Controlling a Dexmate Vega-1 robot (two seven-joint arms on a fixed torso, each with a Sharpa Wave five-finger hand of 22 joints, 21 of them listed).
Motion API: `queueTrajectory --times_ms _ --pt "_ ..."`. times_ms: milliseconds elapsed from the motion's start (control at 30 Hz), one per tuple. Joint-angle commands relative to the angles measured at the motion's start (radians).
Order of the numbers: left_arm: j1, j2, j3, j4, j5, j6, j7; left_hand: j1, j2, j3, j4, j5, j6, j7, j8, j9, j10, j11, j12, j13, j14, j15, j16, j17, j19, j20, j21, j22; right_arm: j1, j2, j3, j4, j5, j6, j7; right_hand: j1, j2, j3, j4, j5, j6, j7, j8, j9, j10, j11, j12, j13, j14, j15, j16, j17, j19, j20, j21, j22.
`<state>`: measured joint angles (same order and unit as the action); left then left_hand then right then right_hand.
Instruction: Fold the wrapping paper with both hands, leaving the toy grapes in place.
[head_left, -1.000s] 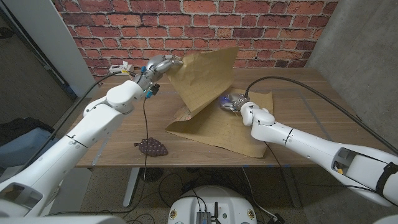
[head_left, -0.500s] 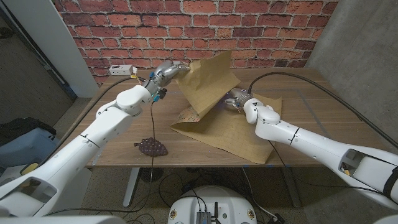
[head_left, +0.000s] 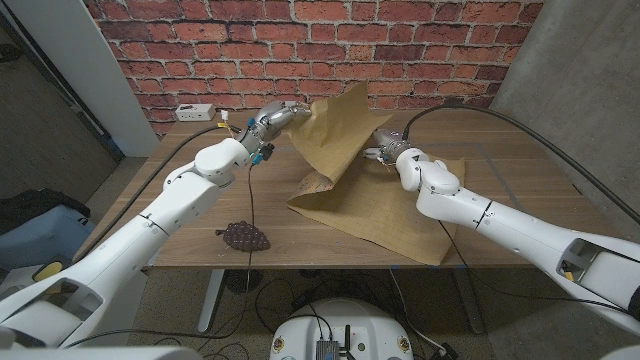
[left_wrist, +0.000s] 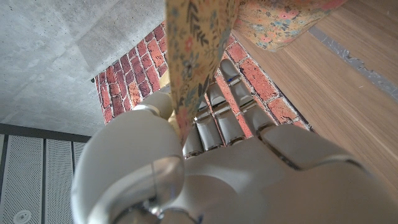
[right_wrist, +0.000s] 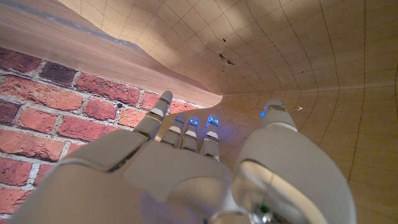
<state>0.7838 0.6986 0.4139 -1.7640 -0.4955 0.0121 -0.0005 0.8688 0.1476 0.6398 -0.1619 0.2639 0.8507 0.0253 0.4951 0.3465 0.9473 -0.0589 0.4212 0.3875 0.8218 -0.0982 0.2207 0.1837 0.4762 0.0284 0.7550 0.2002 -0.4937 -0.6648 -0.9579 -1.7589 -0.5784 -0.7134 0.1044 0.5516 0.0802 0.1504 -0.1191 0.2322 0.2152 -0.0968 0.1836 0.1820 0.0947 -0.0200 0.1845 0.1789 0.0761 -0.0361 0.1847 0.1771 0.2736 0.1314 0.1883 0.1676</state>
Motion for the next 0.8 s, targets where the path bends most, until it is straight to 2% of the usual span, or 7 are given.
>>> queueTrajectory --times_ms 33,100,233,267,400,567,800 --pt "-0.022 -0.005 0.012 0.031 0.022 -0.068 -0.03 0.003 -0.007 -0.001 -0.005 0.005 0.042 0.009 0.042 0.003 0.003 0.007 -0.001 0.006 -0.003 -0.02 -0.004 0.004 -0.002 0.0 0.008 0.0 0.052 0.015 -0.054 0.007 -0.076 -0.156 0.148 0.012 -0.021 0.0 -0.016 0.005 -0.039 -0.013 -0.009 0.003 -0.033 -0.01 -0.007 0.006 -0.01 0.004 0.0 -0.001 -0.012 0.041 -0.005 0.002" --pt "-0.023 -0.006 0.012 0.032 0.026 -0.081 -0.032 0.004 -0.008 -0.001 -0.006 0.005 0.043 0.01 0.043 0.003 0.004 0.006 -0.001 0.007 -0.002 -0.021 -0.004 0.004 -0.003 -0.001 0.009 0.0 0.076 0.021 -0.082 0.017 -0.1 -0.205 0.19 0.024 -0.028 0.002 -0.024 0.009 -0.082 -0.02 -0.011 0.004 -0.059 -0.009 -0.008 0.006 -0.038 0.011 -0.005 -0.001 -0.038 0.058 -0.009 0.002" --pt "-0.02 -0.004 0.007 0.022 0.041 -0.1 -0.024 0.005 -0.008 -0.001 -0.007 0.006 0.044 0.009 0.043 0.003 0.005 0.003 -0.001 0.008 -0.002 -0.022 -0.004 0.003 -0.004 0.0 0.01 0.0 0.128 0.019 -0.153 0.032 -0.164 -0.286 0.27 0.039 -0.026 0.008 -0.03 0.013 -0.097 -0.022 -0.008 0.004 -0.077 -0.017 -0.008 0.006 -0.049 0.015 -0.005 -0.001 -0.044 0.064 -0.008 0.002" --pt "-0.019 -0.002 0.005 0.018 0.042 -0.102 -0.024 0.005 -0.008 -0.001 -0.006 0.006 0.045 0.01 0.043 0.003 0.005 0.004 -0.002 0.009 -0.002 -0.023 -0.003 0.004 -0.005 0.0 0.01 0.0 0.138 0.012 -0.168 0.03 -0.178 -0.296 0.287 0.044 -0.024 0.01 -0.032 0.014 -0.096 -0.022 -0.006 0.004 -0.077 -0.017 -0.007 0.006 -0.05 0.014 -0.005 -0.001 -0.044 0.06 -0.007 0.002" --pt "-0.018 0.001 0.003 0.011 0.049 -0.108 -0.023 0.005 -0.008 -0.002 -0.006 0.006 0.045 0.009 0.043 0.003 0.005 0.003 -0.002 0.01 0.0 -0.023 -0.002 0.004 -0.009 0.0 0.01 0.0 0.175 -0.027 -0.225 -0.005 -0.241 -0.357 0.385 0.108 -0.019 0.035 -0.048 0.03 -0.038 -0.02 0.018 0.003 -0.04 -0.015 0.011 0.005 -0.042 -0.002 0.005 -0.002 -0.044 -0.009 -0.002 0.001" --pt "-0.028 -0.005 0.009 0.019 0.05 -0.11 -0.034 0.006 -0.008 -0.002 -0.006 0.006 0.047 0.008 0.043 0.002 0.005 0.005 -0.003 0.012 -0.001 -0.025 -0.003 0.003 -0.011 -0.001 0.011 0.0 0.186 -0.068 -0.252 -0.059 -0.306 -0.442 0.46 0.125 -0.025 0.037 -0.046 0.032 0.018 -0.022 0.033 0.003 -0.005 -0.016 0.019 0.004 -0.026 -0.01 0.008 -0.003 -0.032 -0.026 0.001 0.0" --pt "-0.05 -0.02 0.024 0.042 0.049 -0.113 -0.058 0.007 -0.009 -0.002 -0.006 0.007 0.047 0.007 0.042 0.001 0.007 0.003 -0.004 0.015 -0.003 -0.022 -0.004 0.002 -0.015 -0.001 0.013 0.0 0.205 -0.101 -0.293 -0.091 -0.398 -0.586 0.543 0.133 -0.025 0.039 -0.045 0.034 0.029 -0.023 0.033 0.003 0.0 -0.018 0.018 0.004 -0.022 -0.01 0.008 -0.003 -0.028 -0.033 0.002 0.0"
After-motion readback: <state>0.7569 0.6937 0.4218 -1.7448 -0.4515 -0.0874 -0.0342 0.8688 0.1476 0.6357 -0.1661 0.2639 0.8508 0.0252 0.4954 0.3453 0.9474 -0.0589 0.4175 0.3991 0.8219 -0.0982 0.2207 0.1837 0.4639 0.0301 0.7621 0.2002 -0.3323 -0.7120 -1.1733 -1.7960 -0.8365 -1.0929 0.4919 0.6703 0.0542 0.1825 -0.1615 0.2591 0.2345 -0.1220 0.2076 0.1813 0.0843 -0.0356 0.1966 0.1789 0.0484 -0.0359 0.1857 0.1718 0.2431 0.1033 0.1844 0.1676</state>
